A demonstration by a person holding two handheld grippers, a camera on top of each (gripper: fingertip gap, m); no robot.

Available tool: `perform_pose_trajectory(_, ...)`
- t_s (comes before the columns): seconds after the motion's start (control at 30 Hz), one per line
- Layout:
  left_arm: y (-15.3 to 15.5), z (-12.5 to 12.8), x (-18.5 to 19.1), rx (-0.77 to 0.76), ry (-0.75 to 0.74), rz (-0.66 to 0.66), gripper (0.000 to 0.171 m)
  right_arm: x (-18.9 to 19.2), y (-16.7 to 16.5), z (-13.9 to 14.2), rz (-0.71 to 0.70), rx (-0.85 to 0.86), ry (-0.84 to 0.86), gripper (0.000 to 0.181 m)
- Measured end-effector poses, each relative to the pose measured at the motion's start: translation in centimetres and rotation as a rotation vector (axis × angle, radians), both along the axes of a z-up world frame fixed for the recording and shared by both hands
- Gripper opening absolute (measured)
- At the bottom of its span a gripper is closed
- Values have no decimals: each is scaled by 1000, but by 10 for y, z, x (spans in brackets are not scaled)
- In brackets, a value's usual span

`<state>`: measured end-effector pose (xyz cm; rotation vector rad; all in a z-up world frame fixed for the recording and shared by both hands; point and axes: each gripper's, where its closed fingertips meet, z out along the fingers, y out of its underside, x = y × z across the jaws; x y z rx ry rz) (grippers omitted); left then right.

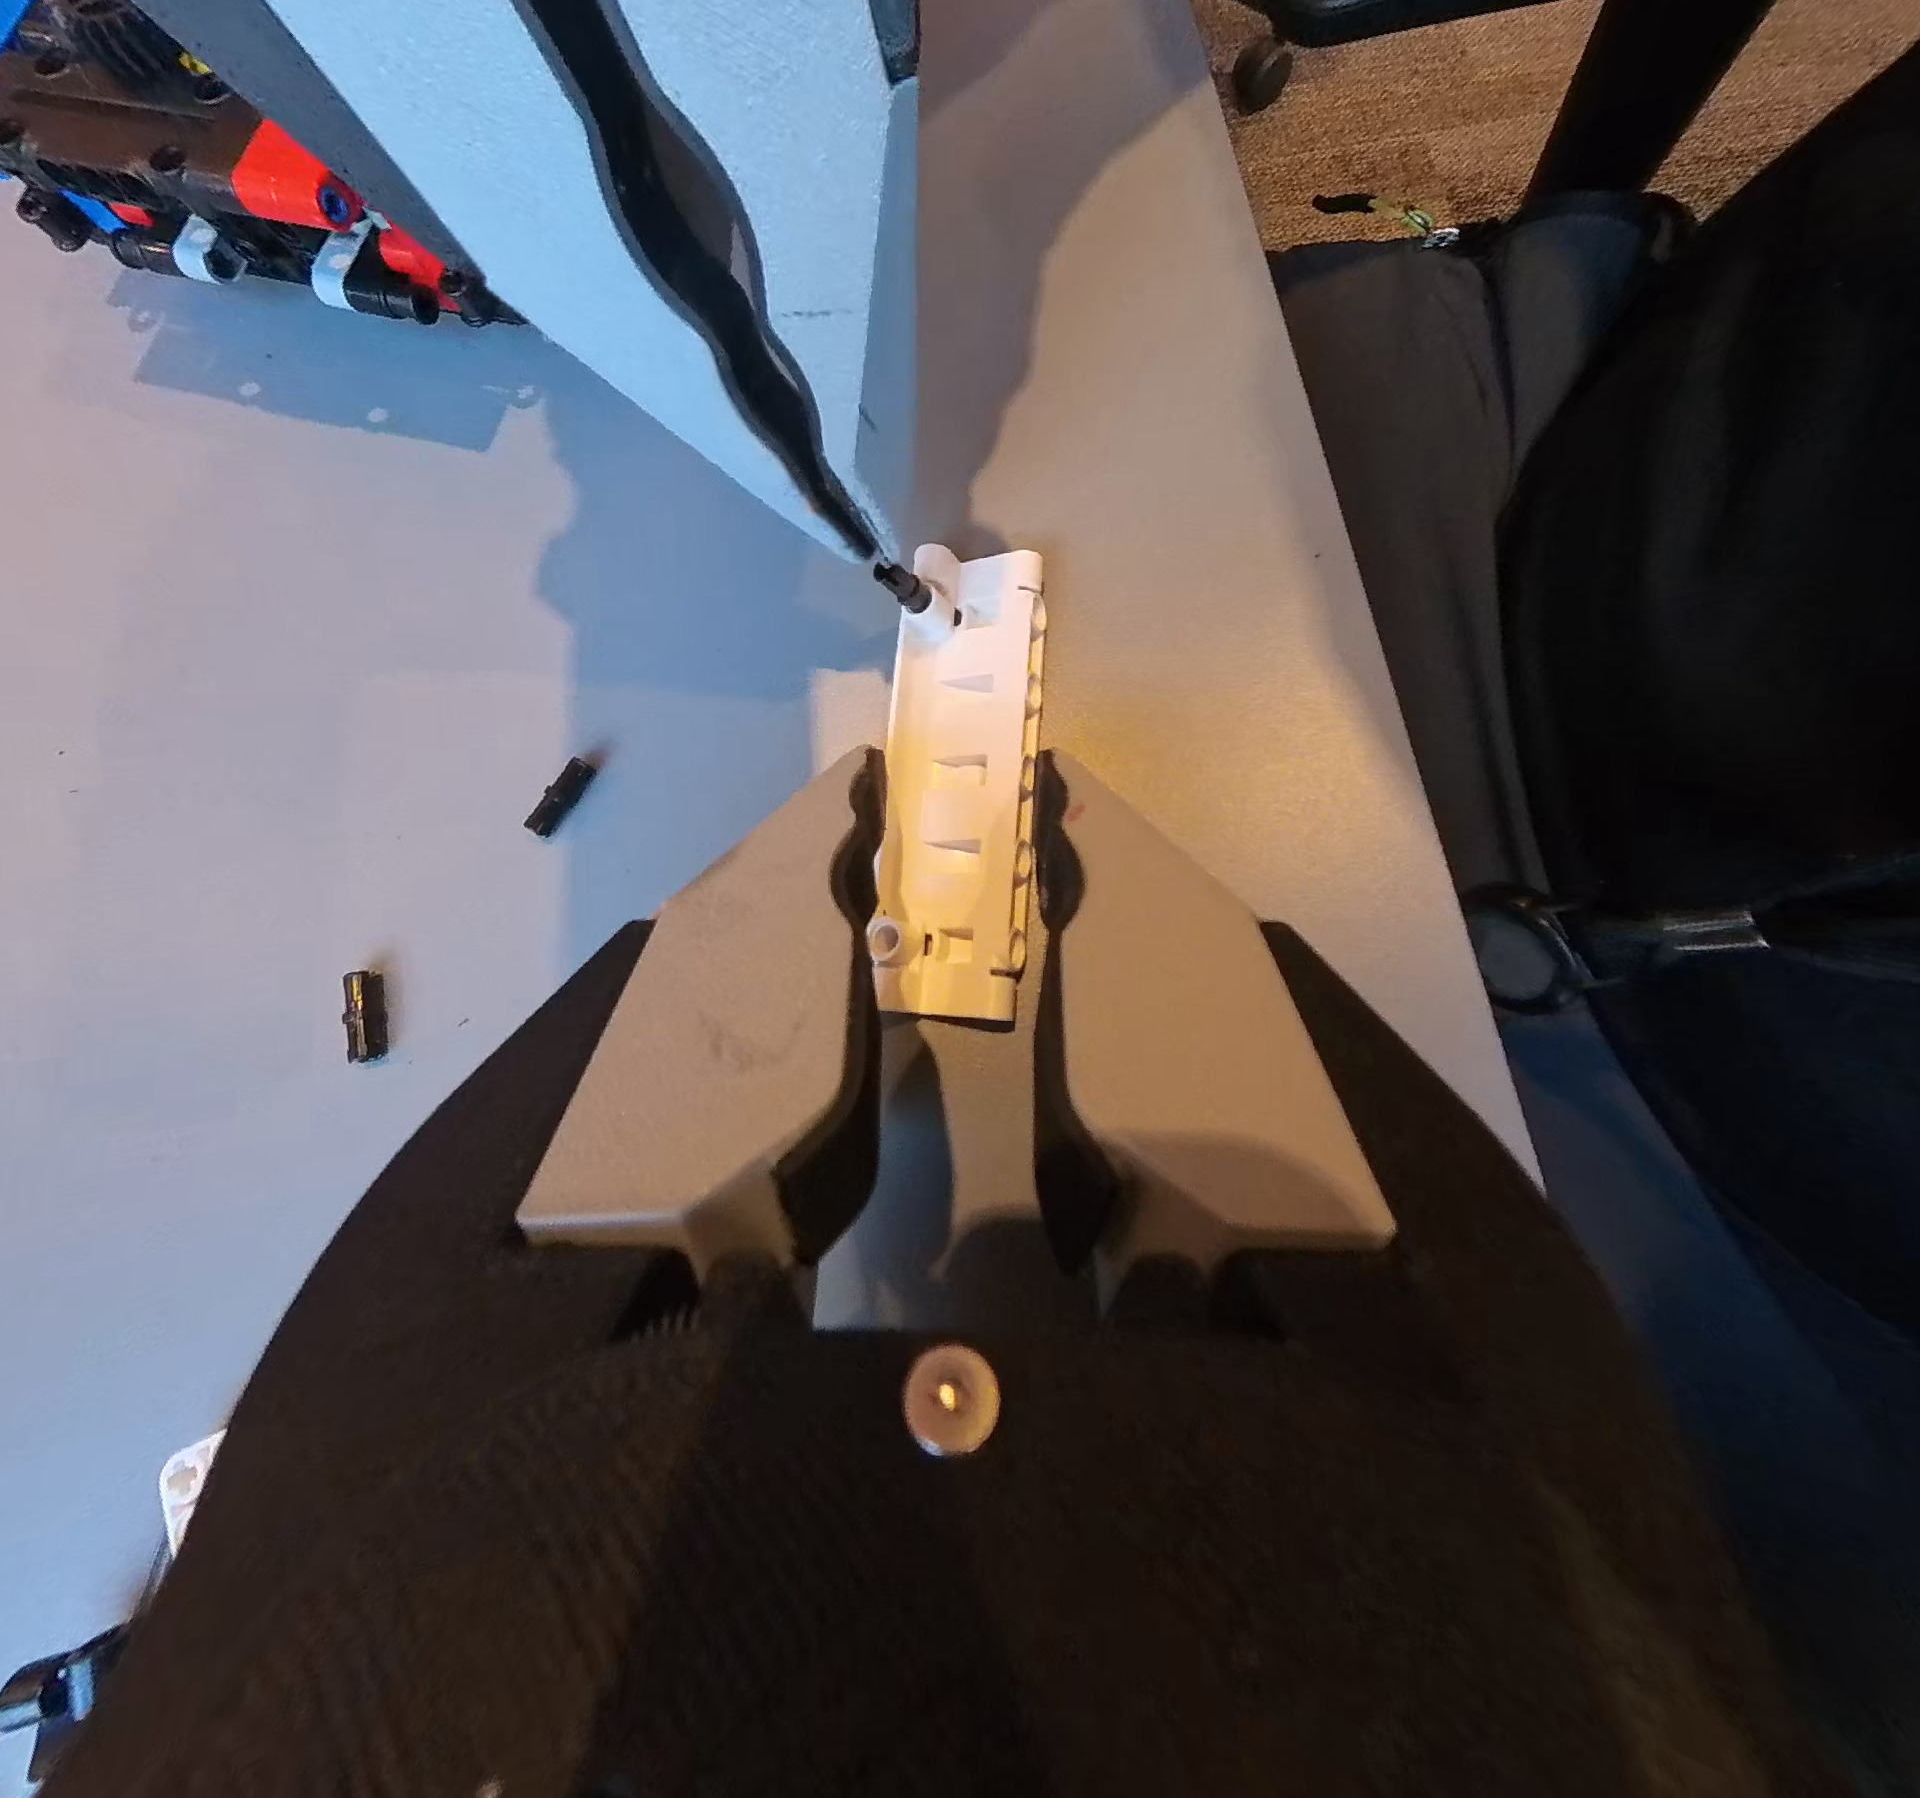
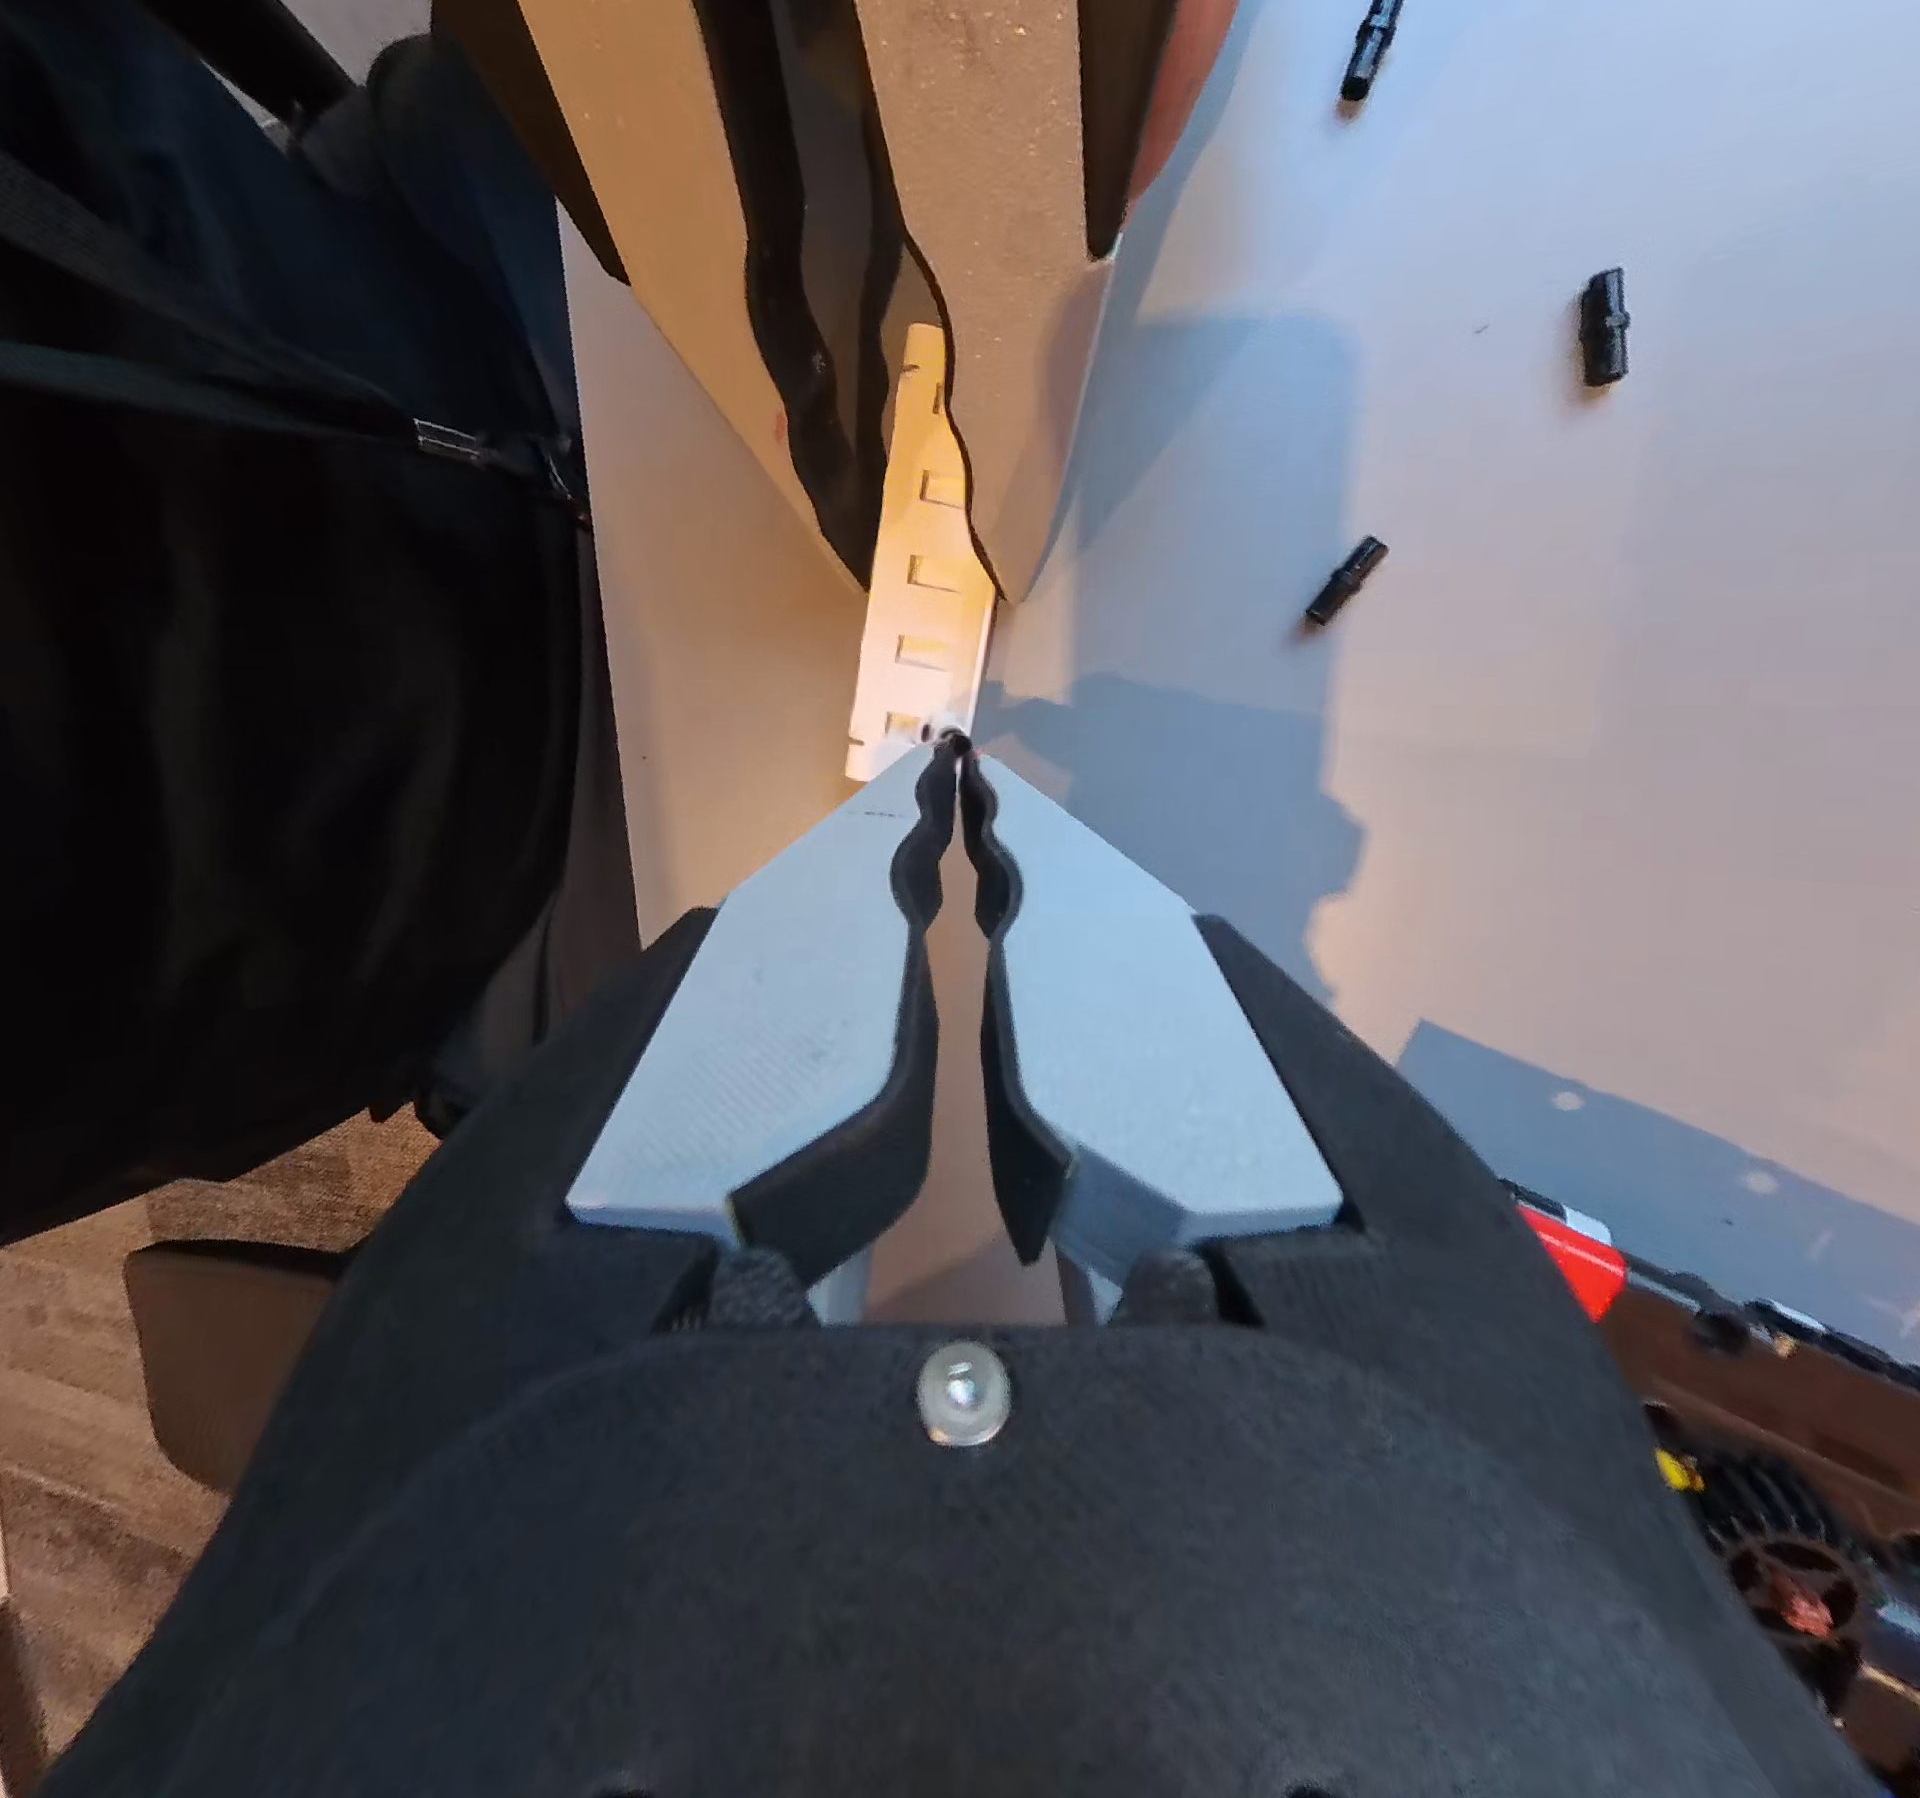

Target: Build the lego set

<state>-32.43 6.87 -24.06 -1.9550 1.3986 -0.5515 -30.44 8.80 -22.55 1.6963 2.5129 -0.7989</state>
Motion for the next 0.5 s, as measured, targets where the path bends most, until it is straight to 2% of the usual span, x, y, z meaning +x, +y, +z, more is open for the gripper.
perform_pose_trajectory(0.5,-2,0,1,-7,-3,-11,25,-1,-2,-2,66,63,0,0)
